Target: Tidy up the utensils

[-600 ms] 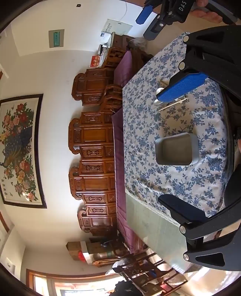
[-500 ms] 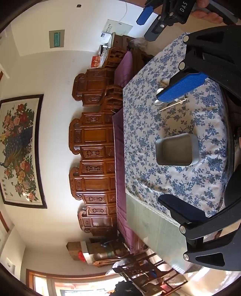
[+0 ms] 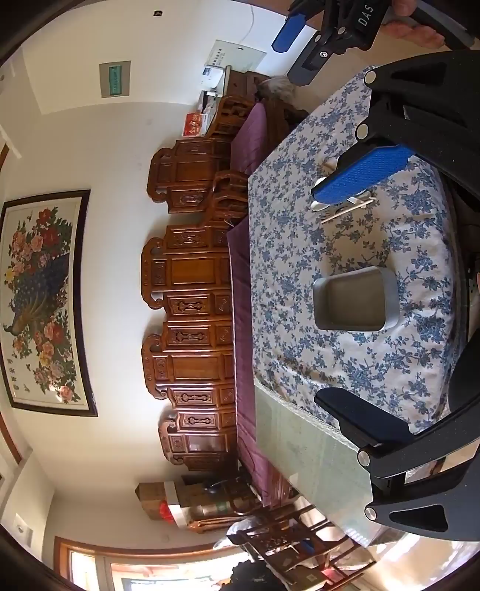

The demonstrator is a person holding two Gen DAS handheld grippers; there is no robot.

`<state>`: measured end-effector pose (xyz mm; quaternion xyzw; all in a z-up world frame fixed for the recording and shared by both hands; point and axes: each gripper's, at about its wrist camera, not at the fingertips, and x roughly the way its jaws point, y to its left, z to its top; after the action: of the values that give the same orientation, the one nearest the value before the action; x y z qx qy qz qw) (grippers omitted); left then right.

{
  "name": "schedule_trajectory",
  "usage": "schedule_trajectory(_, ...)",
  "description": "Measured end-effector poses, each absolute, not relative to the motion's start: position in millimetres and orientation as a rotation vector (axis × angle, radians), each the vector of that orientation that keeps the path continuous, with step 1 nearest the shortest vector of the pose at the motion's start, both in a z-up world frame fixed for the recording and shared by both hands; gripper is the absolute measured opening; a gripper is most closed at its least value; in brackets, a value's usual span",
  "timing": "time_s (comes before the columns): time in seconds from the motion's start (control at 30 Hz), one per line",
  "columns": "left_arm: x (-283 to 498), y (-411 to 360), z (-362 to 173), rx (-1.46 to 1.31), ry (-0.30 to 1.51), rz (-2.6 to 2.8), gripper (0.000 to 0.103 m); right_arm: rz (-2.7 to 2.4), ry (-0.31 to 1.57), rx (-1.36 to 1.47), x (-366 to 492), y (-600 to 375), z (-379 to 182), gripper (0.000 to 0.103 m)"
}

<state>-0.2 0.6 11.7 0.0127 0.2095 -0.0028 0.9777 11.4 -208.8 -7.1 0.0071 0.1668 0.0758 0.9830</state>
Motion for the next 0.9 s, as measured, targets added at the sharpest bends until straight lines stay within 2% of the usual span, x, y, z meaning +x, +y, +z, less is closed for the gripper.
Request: schedule_trajectory(0.9, -7, 1, 22, 0.026, 0.404, -0.009, 0.097, 0.163, 0.327, 0.018, 6, -206, 9, 0.101)
